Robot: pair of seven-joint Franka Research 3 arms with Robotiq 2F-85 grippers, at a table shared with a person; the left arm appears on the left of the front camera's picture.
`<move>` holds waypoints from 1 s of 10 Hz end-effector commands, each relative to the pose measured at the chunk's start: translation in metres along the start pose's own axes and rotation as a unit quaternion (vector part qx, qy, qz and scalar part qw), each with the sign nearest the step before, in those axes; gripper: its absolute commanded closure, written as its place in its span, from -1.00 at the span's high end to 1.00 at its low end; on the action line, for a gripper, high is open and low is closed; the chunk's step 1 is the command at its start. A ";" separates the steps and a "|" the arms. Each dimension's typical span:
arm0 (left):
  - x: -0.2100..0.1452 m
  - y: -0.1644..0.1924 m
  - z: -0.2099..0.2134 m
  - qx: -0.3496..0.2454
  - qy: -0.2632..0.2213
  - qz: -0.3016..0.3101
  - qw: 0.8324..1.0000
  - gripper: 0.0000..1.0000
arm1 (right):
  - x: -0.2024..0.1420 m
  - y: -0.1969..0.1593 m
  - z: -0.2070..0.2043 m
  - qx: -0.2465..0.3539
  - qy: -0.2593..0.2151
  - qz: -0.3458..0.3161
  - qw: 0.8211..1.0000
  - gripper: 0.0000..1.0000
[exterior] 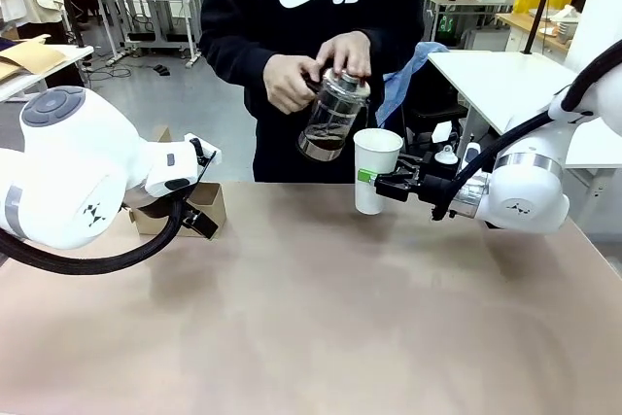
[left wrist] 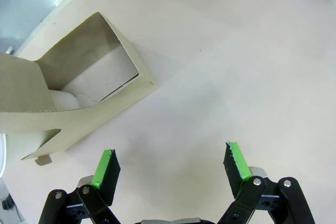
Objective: Pour a drink into a cup and package it in a carrier.
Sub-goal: When a person places the Paper Cup Lid on the 600 ml Paper Cup , lift the 600 ml Paper Cup.
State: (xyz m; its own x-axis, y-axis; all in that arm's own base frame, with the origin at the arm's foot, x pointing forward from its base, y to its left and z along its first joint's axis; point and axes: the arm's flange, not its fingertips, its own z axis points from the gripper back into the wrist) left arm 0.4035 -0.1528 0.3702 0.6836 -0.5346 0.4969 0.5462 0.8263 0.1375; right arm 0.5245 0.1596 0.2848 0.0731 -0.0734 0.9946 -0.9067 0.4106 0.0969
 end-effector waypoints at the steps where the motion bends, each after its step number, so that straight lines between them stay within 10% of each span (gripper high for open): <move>1: 0.000 0.001 0.000 -0.001 0.000 0.001 1.000 1.00 | 0.006 0.003 0.000 -0.005 0.003 0.004 1.000 0.61; 10: 0.000 0.001 0.000 -0.001 0.000 0.001 1.000 1.00 | 0.006 0.003 0.000 -0.005 0.003 0.004 1.000 0.61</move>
State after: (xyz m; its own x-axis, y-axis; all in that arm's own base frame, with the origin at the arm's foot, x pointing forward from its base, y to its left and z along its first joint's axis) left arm 0.4035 -0.1528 0.3702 0.6836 -0.5346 0.4969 0.5462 0.8263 0.1375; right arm 0.5245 0.1596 0.2847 0.0734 -0.0728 0.9946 -0.9065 0.4108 0.0970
